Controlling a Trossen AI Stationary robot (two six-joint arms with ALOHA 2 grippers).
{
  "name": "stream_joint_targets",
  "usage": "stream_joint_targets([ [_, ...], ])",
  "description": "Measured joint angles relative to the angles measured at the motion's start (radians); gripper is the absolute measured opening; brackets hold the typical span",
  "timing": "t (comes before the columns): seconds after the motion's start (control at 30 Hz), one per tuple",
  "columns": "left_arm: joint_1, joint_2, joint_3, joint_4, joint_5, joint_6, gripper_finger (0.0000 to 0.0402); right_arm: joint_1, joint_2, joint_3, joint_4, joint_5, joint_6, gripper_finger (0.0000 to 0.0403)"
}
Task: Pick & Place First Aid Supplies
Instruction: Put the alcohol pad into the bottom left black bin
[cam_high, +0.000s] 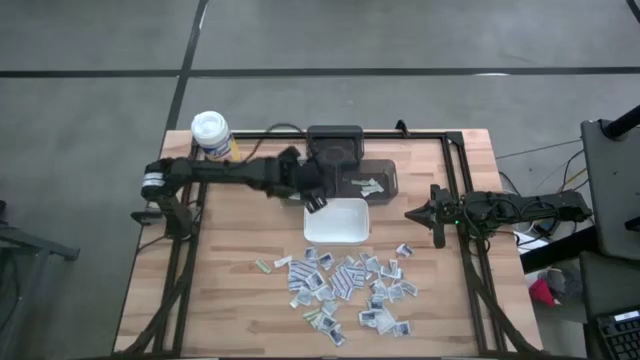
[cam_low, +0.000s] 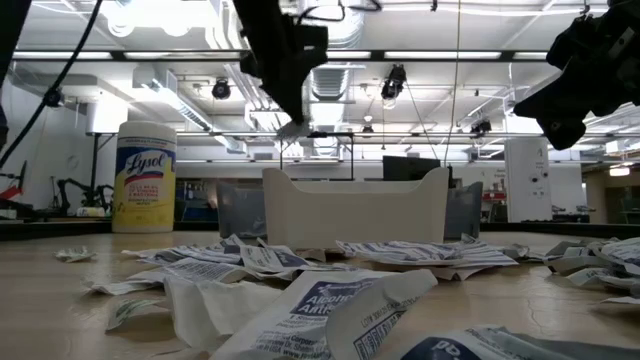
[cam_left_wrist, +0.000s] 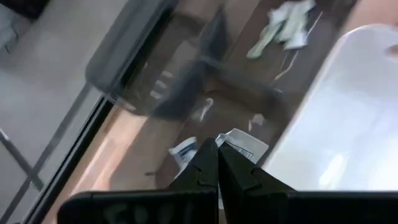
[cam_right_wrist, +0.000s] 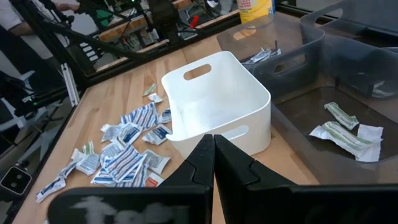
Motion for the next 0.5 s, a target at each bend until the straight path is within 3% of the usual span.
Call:
stream_joint_targets([
  [0.23, 0.155, 0.000, 0.000, -0.023, 0.164, 0.092, 0.0000, 0.000, 0.000, 0.000, 0.000, 0.000, 0.000, 0.0008],
  [0.5, 0.246, 0.000, -0.029, -0.017, 0.249, 0.170, 0.0000, 0.000, 0.000, 0.000, 0.000, 0.000, 0.000, 0.0008],
])
